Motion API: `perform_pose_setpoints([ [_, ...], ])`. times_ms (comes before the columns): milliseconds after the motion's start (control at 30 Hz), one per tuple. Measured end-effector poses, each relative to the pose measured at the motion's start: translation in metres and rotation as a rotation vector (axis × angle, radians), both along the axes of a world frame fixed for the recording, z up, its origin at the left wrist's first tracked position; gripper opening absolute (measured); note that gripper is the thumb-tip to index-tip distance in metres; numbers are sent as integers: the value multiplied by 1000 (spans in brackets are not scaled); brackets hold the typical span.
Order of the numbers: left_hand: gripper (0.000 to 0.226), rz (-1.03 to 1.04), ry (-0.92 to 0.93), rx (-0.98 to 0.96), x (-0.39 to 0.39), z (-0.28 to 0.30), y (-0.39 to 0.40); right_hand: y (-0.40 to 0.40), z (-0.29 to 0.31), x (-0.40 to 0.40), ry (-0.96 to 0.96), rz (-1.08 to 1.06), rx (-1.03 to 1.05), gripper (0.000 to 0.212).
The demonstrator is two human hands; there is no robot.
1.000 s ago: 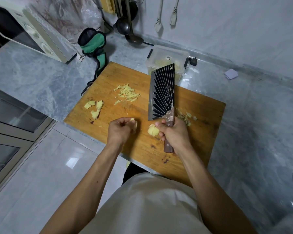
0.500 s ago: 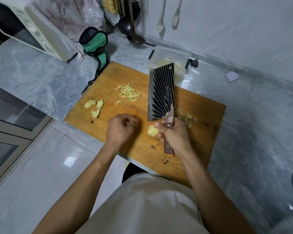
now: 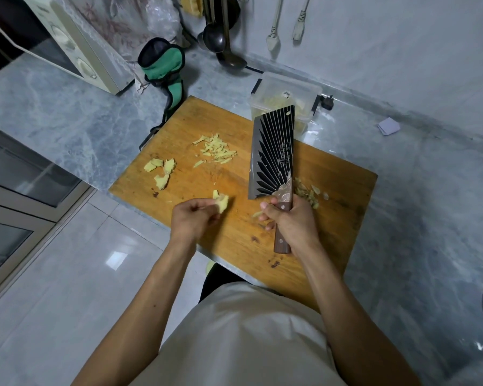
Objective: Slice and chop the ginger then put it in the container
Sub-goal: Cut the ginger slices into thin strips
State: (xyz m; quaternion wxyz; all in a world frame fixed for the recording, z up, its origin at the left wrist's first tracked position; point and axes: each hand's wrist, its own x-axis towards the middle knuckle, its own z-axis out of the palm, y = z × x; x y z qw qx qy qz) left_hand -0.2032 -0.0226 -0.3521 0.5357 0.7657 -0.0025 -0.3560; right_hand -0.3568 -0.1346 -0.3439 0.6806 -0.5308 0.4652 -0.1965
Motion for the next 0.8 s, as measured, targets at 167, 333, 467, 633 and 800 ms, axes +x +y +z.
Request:
perform_pose_setpoints([
  [167, 7, 109, -24, 80, 26, -18, 8, 0, 1, -1, -9, 4, -12, 14],
  [333, 5, -132, -491, 126, 27, -27, 8, 0, 1, -1, 9, -20, -3, 10],
  [467, 13, -360, -864, 103, 33, -36, 13, -1, 0, -2, 13, -25, -13, 11],
  [633, 26, -485, -921, 222, 35, -45, 26, -1, 3, -1, 5, 22, -13, 13],
  [800, 19, -518, -773, -87, 4, -16, 13, 2, 3, 4, -21, 33, 30, 10],
])
